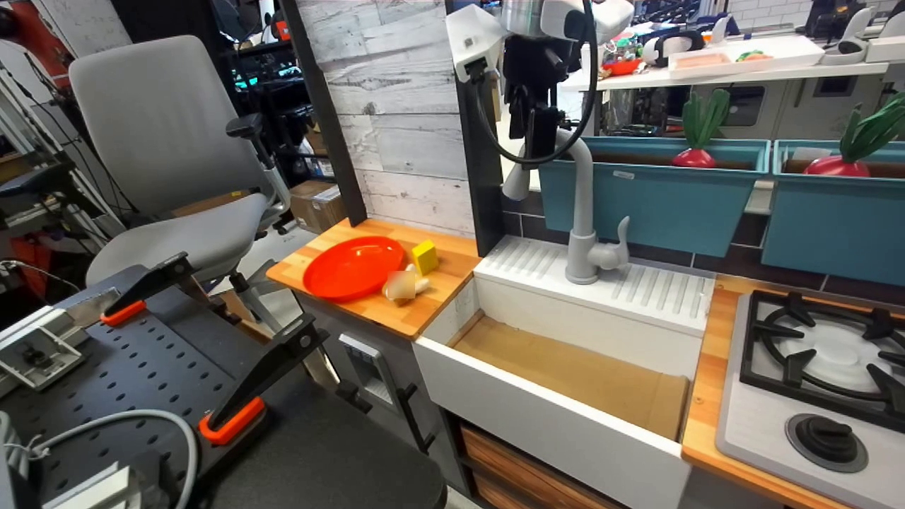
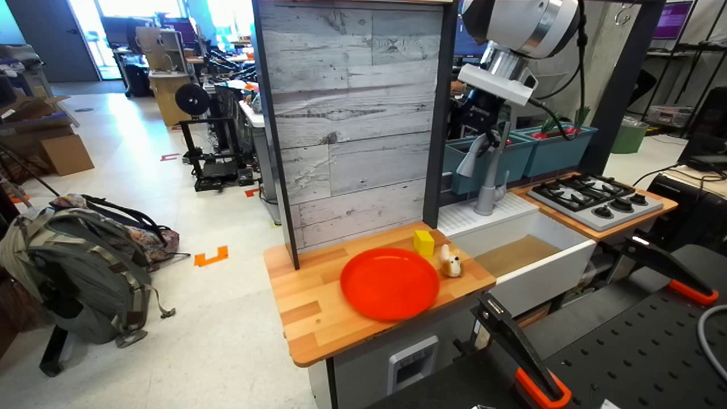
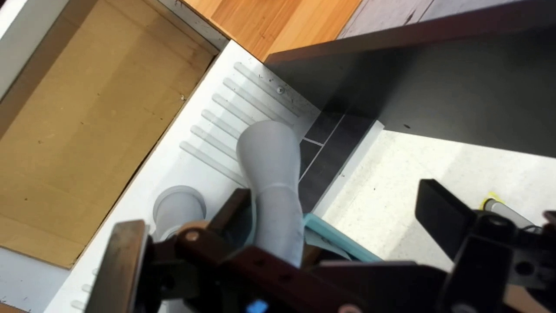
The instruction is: Move the grey faucet to the left
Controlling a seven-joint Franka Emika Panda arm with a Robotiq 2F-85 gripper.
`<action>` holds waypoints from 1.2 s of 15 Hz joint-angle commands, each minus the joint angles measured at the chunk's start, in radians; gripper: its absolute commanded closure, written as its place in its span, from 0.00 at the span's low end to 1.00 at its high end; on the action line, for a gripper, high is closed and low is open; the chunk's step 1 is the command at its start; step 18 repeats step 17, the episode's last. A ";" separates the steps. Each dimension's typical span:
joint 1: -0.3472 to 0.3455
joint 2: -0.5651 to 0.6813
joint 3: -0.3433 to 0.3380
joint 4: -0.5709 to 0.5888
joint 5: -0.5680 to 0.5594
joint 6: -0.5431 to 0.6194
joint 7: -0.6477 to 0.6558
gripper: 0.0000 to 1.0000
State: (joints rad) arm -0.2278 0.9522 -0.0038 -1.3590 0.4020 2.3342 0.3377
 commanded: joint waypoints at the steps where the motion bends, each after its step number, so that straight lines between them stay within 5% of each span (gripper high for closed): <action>1: 0.006 -0.086 -0.034 -0.120 -0.027 0.018 -0.050 0.00; 7: 0.052 -0.221 -0.090 -0.342 -0.154 0.050 -0.158 0.00; 13: 0.186 -0.372 -0.131 -0.573 -0.383 0.095 -0.164 0.00; 15: 0.234 -0.390 -0.144 -0.609 -0.469 0.086 -0.146 0.00; 16: 0.183 -0.334 -0.111 -0.527 -0.402 0.058 -0.155 0.00; 18: 0.204 -0.348 -0.116 -0.550 -0.428 0.058 -0.148 0.00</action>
